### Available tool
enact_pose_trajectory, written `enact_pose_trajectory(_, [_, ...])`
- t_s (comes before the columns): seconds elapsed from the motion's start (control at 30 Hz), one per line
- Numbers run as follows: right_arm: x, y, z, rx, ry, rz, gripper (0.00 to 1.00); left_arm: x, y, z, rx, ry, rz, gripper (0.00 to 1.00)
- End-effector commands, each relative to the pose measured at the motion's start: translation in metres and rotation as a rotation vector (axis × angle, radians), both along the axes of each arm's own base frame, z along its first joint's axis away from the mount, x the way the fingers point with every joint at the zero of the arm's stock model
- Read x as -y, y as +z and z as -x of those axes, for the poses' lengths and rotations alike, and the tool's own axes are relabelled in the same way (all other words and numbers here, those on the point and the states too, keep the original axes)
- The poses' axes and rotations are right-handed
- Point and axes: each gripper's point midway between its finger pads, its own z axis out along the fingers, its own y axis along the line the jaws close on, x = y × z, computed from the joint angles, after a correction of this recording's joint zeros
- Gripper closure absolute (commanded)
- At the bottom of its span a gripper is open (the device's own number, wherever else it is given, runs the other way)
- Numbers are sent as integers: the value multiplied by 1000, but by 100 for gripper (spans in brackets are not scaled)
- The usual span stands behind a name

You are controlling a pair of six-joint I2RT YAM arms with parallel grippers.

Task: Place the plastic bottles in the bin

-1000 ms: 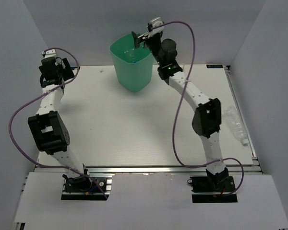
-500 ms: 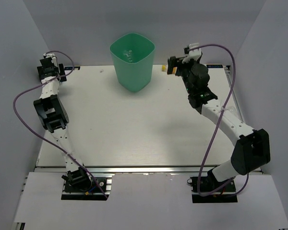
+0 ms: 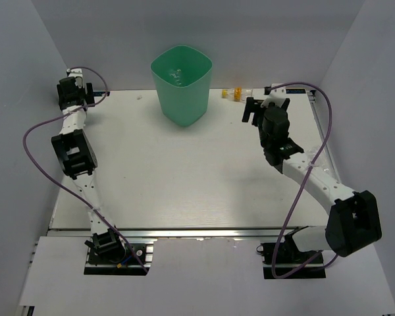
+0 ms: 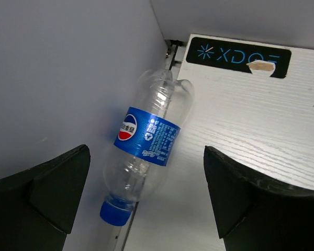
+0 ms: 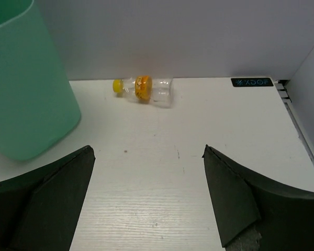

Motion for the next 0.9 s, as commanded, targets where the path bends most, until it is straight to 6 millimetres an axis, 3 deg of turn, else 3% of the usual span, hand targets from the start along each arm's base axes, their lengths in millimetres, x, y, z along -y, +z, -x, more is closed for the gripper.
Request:
enact_pose_trajectory(0.0, [13, 21, 5, 76, -67, -48, 11, 9, 12, -9, 59, -13, 31, 2])
enact_pose_trajectory(0.17, [16, 17, 5, 71, -80, -28, 11, 5, 8, -5, 67, 11, 3, 2])
enact_pose_trajectory(0.2, [16, 16, 5, 68, -80, -31, 11, 0, -6, -4, 44, 25, -16, 2])
enact_pose_trajectory(0.3, [14, 15, 4, 67, -79, -36, 11, -17, -19, -7, -6, 81, -67, 2])
enact_pose_trajectory(0.33, [13, 13, 3, 63, -76, -42, 11, -17, -49, -6, -70, 82, -61, 2])
enact_pose_trajectory(0.37, [12, 12, 2, 61, -70, -42, 11, -21, -42, -11, -53, 87, -75, 2])
enact_pose_trajectory(0.47, [7, 7, -5, 42, -63, -37, 11, -26, -55, -10, -45, 97, -89, 2])
enact_pose_trajectory(0.63, [-1, -2, -17, -8, -54, -23, 11, -27, -54, -19, 8, 71, -83, 2])
enact_pose_trajectory(0.67, [-3, -2, -18, -11, -51, -26, 11, -28, -65, -20, -1, 72, -75, 2])
enact_pose_trajectory(0.77, [-2, -2, -19, -11, -55, -23, 11, -34, -67, -22, 2, 99, -89, 2])
enact_pose_trajectory(0.87, [0, 9, -21, 6, -75, -30, 11, -30, -77, -22, -15, 88, -65, 10])
